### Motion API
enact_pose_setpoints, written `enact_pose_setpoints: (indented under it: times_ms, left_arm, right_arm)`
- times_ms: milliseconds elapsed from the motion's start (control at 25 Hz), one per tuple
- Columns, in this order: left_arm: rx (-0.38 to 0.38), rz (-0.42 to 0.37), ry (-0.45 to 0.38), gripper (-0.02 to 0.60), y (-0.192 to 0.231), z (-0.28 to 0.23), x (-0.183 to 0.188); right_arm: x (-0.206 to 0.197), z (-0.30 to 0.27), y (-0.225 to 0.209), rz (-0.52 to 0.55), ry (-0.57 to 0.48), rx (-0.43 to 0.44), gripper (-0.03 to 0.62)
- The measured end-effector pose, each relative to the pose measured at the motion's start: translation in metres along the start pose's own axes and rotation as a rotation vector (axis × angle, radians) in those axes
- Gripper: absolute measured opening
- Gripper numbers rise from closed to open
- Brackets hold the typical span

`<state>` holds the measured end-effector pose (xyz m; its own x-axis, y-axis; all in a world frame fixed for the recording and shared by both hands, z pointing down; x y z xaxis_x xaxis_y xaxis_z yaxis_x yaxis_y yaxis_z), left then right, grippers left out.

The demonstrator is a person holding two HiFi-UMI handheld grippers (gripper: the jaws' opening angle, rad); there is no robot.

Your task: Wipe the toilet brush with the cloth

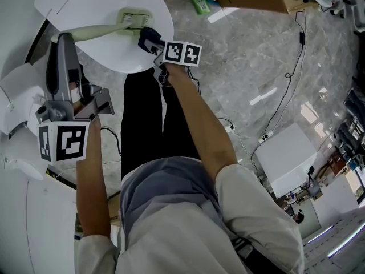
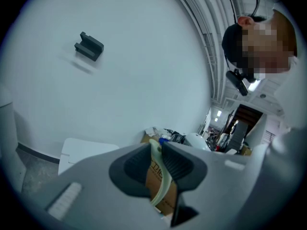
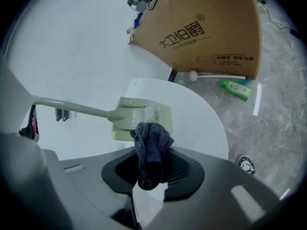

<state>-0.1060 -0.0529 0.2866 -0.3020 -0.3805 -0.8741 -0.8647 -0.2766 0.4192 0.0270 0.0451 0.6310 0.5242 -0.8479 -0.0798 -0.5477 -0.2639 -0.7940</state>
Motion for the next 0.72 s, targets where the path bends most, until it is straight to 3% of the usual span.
enact_pose_setpoints:
  times_ms: [160,400,720]
  left_arm:
    - [-0.002,0.003,0.0,0.0,0.001,0.001,0.0]
    - [-0.007,0.007,-0.002,0.0,0.002,0.002,-0.001]
    - [-0.014,0.01,-0.006,0.0,0.002,0.003,0.0]
  right_arm:
    - [0.002,0.006,0.005,0.038,0.021,-0.013,0.098]
    - [0.013,0.011,0.035,0.075,-0.007,0.07,0.098]
    - [0.046,0.007,0.033,0.109,-0.004,0.012,0.098]
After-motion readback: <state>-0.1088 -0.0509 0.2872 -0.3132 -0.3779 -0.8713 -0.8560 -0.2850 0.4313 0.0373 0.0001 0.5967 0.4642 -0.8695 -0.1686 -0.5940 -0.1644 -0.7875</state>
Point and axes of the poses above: the fingertips, and each gripper's own axes: z backward along the fingers, y to its left, x out of its top, the point moved 3 cm from there along z, backward along the fingers, and after that the axes turned 1 degree about -y, right-handed, at the moved point
